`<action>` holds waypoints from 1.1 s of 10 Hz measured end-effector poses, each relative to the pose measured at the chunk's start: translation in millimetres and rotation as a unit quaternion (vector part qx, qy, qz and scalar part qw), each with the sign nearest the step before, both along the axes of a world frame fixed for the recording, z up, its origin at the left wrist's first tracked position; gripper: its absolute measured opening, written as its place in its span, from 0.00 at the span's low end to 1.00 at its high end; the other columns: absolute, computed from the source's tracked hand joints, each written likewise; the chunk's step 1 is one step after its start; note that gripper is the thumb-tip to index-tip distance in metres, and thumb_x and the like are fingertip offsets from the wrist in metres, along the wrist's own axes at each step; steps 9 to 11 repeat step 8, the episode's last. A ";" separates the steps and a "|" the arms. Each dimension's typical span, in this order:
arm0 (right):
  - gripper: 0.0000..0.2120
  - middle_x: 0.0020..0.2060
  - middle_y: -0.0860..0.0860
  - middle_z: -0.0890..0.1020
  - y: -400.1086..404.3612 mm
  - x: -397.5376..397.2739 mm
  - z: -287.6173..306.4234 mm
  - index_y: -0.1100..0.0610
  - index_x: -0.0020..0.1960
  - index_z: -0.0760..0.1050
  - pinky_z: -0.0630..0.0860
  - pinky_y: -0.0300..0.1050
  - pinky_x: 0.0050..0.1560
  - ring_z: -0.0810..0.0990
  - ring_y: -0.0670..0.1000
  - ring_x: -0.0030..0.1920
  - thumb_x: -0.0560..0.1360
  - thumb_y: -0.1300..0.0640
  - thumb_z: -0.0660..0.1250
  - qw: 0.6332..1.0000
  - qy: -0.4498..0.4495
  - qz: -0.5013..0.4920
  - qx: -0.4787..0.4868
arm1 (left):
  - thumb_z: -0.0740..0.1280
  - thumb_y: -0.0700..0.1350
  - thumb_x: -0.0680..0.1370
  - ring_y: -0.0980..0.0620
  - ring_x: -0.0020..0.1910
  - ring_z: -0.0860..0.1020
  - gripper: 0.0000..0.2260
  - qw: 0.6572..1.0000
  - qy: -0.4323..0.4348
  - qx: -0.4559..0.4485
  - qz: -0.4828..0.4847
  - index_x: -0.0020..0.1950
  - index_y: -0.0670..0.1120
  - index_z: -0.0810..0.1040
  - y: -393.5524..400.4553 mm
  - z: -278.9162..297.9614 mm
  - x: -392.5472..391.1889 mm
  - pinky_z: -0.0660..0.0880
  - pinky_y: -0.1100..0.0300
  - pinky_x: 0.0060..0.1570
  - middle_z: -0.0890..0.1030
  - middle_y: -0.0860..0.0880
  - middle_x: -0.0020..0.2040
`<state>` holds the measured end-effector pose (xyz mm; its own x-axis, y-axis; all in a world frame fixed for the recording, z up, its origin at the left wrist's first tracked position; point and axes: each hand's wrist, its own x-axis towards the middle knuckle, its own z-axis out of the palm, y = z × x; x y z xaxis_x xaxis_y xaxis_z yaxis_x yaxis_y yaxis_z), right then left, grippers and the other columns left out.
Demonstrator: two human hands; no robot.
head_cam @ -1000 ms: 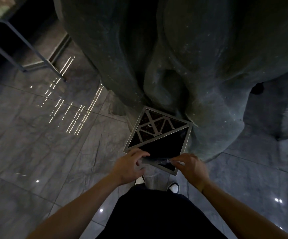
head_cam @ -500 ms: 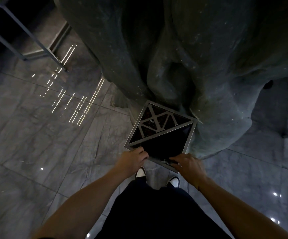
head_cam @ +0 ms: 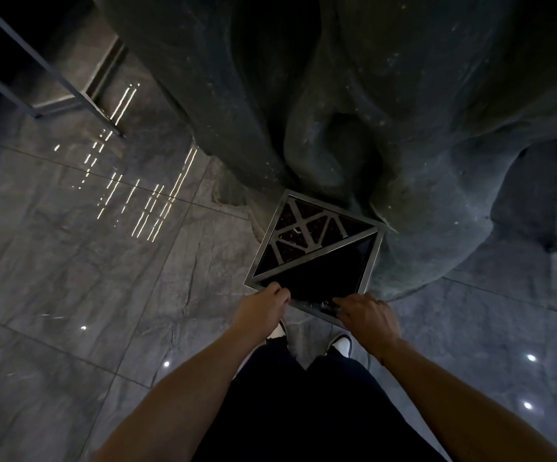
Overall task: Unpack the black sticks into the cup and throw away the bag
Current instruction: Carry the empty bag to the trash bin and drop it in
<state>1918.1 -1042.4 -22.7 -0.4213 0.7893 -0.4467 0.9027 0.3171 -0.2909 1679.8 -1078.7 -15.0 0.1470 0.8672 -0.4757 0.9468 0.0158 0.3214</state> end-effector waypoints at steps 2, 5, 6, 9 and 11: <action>0.20 0.63 0.49 0.78 -9.2 -4.2 -3.5 0.46 0.71 0.67 0.75 0.50 0.57 0.76 0.53 0.61 0.80 0.48 0.56 0.999 -0.032 -0.008 -0.036 | 0.60 0.48 0.80 0.48 0.51 0.78 0.09 1.000 -0.005 0.003 -0.014 0.58 0.49 0.74 -0.7 -8.1 -2.3 0.78 0.50 0.44 0.73 0.50 0.57; 0.22 0.65 0.49 0.76 -15.1 -8.7 -1.8 0.46 0.72 0.65 0.73 0.51 0.61 0.74 0.53 0.63 0.78 0.48 0.59 0.997 -0.034 -0.029 -0.057 | 0.66 0.50 0.77 0.48 0.57 0.77 0.18 0.997 -0.050 -0.045 0.032 0.67 0.52 0.71 0.0 -14.8 -13.8 0.78 0.47 0.52 0.70 0.51 0.65; 0.22 0.66 0.50 0.76 -16.8 -12.7 0.6 0.48 0.71 0.67 0.73 0.52 0.62 0.74 0.53 0.63 0.78 0.49 0.58 0.996 -0.040 -0.048 -0.070 | 0.66 0.49 0.77 0.48 0.58 0.77 0.17 0.996 -0.057 -0.062 0.033 0.66 0.52 0.72 -0.5 -14.3 -19.1 0.78 0.48 0.52 0.70 0.51 0.65; 0.21 0.65 0.50 0.76 -21.9 -13.9 4.7 0.47 0.70 0.68 0.73 0.50 0.61 0.75 0.53 0.63 0.77 0.48 0.60 0.996 -0.042 -0.053 -0.065 | 0.66 0.49 0.77 0.47 0.57 0.78 0.15 0.994 -0.070 -0.071 0.047 0.64 0.51 0.73 -3.1 -14.0 -25.5 0.77 0.49 0.54 0.71 0.50 0.65; 0.21 0.65 0.50 0.76 -21.9 -13.9 4.7 0.47 0.70 0.68 0.73 0.50 0.61 0.75 0.53 0.63 0.77 0.48 0.60 0.996 -0.042 -0.053 -0.065 | 0.66 0.49 0.77 0.47 0.57 0.78 0.15 0.994 -0.070 -0.071 0.047 0.64 0.51 0.73 -3.1 -14.0 -25.5 0.77 0.49 0.54 0.71 0.50 0.65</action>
